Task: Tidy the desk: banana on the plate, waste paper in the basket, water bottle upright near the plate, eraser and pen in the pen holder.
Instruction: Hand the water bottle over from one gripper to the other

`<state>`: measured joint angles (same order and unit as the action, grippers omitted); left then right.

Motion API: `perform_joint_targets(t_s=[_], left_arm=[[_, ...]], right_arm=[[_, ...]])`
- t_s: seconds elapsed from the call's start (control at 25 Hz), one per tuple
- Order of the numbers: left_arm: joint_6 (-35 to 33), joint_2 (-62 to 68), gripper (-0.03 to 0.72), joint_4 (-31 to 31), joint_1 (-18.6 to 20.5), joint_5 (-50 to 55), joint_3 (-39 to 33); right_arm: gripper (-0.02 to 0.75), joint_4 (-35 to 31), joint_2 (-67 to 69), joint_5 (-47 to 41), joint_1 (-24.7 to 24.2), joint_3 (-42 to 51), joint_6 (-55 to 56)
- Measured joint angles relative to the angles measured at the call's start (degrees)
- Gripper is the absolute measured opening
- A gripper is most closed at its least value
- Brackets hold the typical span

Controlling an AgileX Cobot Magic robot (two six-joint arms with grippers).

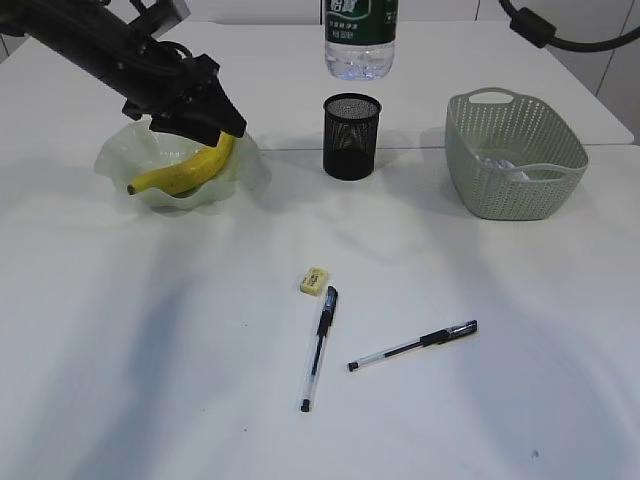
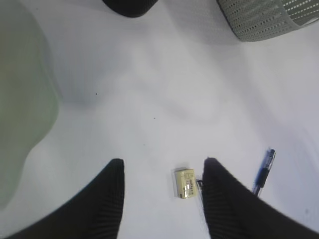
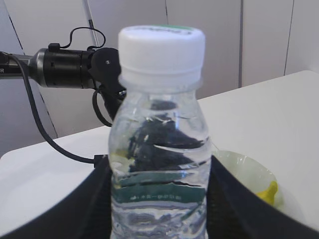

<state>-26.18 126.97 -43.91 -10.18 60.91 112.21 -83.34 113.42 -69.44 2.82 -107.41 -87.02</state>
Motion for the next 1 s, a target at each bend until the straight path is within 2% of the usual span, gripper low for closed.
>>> perform_joint_targets(t_s=[0.2, 0.32, 0.4, 0.52, 0.64, 0.8, 1.0], left_arm=[[-7.23, 0.0, 0.317, -0.61, 0.35, 0.0, 0.0], [-13.32, 0.0, 0.302, -3.43, 0.46, 0.21, 0.0], [-20.04, 0.0, 0.298, -8.39, 1.13, 1.92, 0.0], [-30.54, 0.0, 0.292, -20.16, 3.1, 6.72, 0.0], [-37.63, -0.1, 0.287, -27.87, 6.4, 7.59, 0.0], [-42.16, -0.1, 0.286, -31.22, 9.57, 7.48, 0.0], [-49.42, -0.1, 0.279, -31.55, 9.06, 7.48, 0.0]], right_arm=[[0.359, -0.03, 0.0, 0.0, 0.0, 0.0, 0.0], [0.359, -0.03, 0.0, 0.0, 0.0, 0.0, -0.1], [0.359, -0.03, 0.0, 0.0, 0.04, 0.0, -0.1], [0.359, -0.03, 0.0, 0.0, 0.13, 0.0, -0.1], [0.36, -0.24, 0.0, 0.0, 0.13, 0.0, -0.1], [0.359, -0.24, 0.0, 0.07, 0.13, 0.0, -0.1], [0.359, -0.24, 0.0, 0.04, 0.13, 0.0, -0.1]])
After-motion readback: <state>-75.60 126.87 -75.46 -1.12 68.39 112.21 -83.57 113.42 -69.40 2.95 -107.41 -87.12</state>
